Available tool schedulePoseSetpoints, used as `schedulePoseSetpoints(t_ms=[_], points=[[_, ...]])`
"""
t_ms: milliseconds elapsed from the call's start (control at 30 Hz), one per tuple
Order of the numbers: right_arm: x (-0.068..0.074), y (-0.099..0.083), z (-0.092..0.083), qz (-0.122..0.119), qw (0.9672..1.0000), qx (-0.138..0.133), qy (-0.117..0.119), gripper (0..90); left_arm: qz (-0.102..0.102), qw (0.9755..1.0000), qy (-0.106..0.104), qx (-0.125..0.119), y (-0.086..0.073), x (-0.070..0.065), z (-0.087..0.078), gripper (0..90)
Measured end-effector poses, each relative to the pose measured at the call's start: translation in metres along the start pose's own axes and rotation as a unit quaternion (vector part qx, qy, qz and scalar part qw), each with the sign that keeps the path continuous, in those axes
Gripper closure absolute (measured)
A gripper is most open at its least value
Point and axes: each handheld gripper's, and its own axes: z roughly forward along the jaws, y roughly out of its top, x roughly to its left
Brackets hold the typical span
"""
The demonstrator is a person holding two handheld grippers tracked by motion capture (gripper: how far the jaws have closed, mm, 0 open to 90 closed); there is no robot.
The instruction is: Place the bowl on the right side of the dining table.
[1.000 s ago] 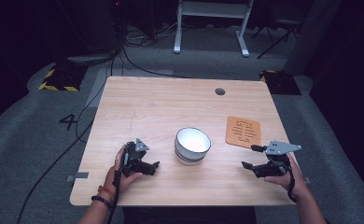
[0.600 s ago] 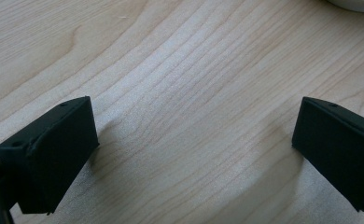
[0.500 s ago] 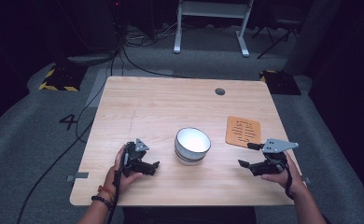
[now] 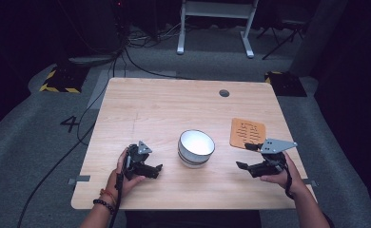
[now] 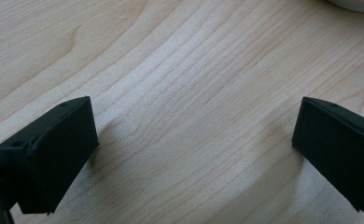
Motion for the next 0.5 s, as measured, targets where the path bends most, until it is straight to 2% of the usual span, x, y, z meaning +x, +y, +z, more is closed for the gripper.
schedulePoseSetpoints(t_ms=[333,500], points=[[0.004,0.010,0.007,-0.014,0.9998,0.003,0.011,21.5,0.001,1.0000,0.000,0.001,0.000,0.000,0.000,0.2],[0.005,0.013,0.010,-0.014,0.9998,0.004,0.013,22.1,0.001,1.0000,0.000,0.001,0.000,0.000,0.000,0.2]])
